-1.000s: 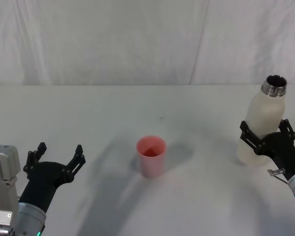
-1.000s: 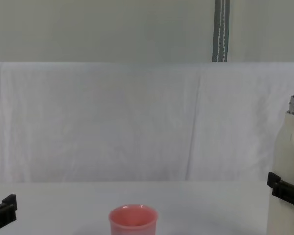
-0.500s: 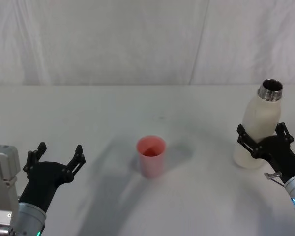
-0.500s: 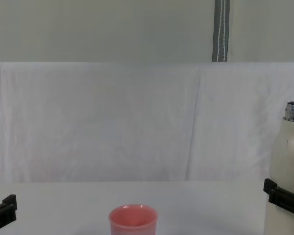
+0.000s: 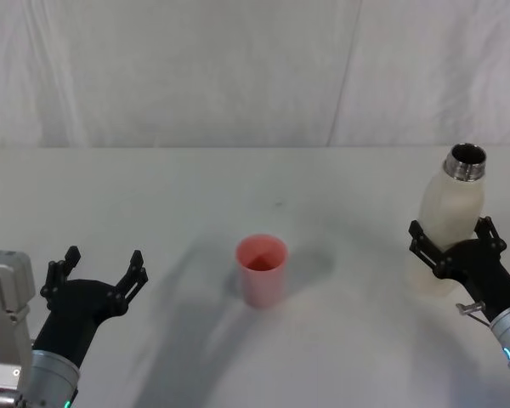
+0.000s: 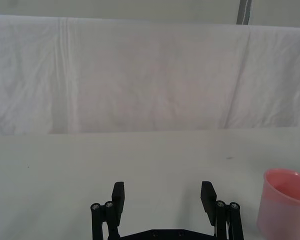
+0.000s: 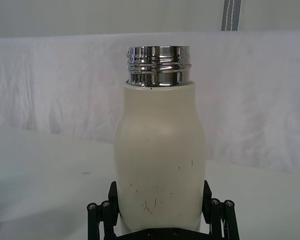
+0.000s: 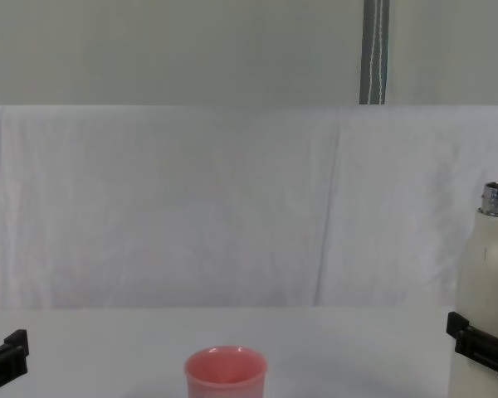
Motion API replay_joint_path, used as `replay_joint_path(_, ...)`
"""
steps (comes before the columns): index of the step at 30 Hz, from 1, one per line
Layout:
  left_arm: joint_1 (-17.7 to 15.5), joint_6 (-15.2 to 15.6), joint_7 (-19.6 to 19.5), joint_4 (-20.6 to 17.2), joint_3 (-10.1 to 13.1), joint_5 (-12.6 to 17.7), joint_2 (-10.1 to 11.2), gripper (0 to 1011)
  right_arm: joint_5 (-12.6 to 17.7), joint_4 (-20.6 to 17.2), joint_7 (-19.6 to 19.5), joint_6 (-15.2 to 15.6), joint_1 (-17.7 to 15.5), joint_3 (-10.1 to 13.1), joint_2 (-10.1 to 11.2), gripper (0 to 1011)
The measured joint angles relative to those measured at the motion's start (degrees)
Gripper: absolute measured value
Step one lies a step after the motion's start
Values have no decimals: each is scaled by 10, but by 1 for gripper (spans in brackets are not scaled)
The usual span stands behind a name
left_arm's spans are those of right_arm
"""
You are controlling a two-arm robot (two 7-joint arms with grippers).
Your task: Grasp the thermos with one hand and pour water into the cup lid.
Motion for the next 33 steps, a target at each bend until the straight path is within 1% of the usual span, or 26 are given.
replay_joint_path(21, 0, 0, 0, 0, 0, 0, 0, 1001, 1, 1, 1, 0, 1, 1, 0, 950)
replay_joint_path(24, 0, 0, 0, 0, 0, 0, 0, 1001, 1, 1, 1, -1, 1, 1, 0, 970)
replay_joint_path(26, 0, 0, 0, 0, 0, 0, 0, 1001, 1, 1, 1, -1, 1, 1, 0, 1001)
replay_joint_path(33, 0, 0, 0, 0, 0, 0, 0, 1001, 1, 1, 1, -1, 1, 1, 0, 1001)
